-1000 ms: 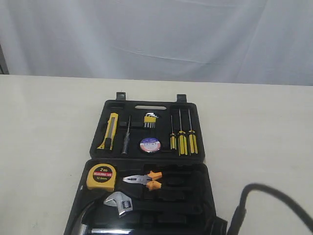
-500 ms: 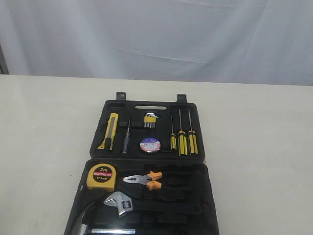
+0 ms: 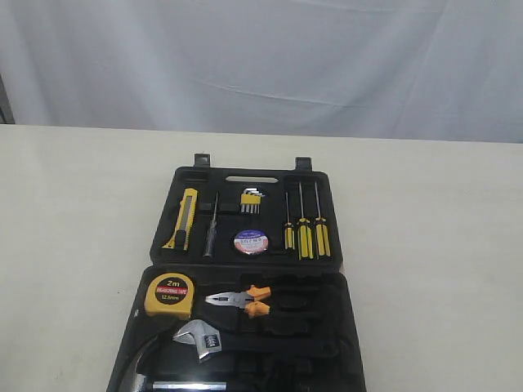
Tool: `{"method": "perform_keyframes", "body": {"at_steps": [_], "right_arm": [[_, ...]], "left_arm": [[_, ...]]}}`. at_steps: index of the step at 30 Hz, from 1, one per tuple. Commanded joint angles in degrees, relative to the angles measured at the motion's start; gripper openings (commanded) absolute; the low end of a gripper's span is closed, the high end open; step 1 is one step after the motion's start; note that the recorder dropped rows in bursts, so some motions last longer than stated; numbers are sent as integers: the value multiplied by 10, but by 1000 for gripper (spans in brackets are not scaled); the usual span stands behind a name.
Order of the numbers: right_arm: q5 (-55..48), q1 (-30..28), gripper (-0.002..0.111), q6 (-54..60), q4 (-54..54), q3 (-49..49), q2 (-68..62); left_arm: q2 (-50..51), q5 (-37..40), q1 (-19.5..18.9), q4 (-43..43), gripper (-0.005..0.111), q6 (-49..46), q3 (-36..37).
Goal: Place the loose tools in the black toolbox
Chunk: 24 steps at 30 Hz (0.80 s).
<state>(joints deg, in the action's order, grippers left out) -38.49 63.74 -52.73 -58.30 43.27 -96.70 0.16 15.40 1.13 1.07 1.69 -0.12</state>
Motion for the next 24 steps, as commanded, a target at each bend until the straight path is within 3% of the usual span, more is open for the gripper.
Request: {"method": "perform_keyframes", "body": {"at_steps": [1, 24], "right_arm": [[14, -3, 54, -4, -19, 0, -17], [37, -37, 54, -44, -76, 6, -78]], "left_arm": [[-2, 0, 1, 1, 0, 0, 1], [-2, 0, 1, 1, 0, 0, 1]]}}
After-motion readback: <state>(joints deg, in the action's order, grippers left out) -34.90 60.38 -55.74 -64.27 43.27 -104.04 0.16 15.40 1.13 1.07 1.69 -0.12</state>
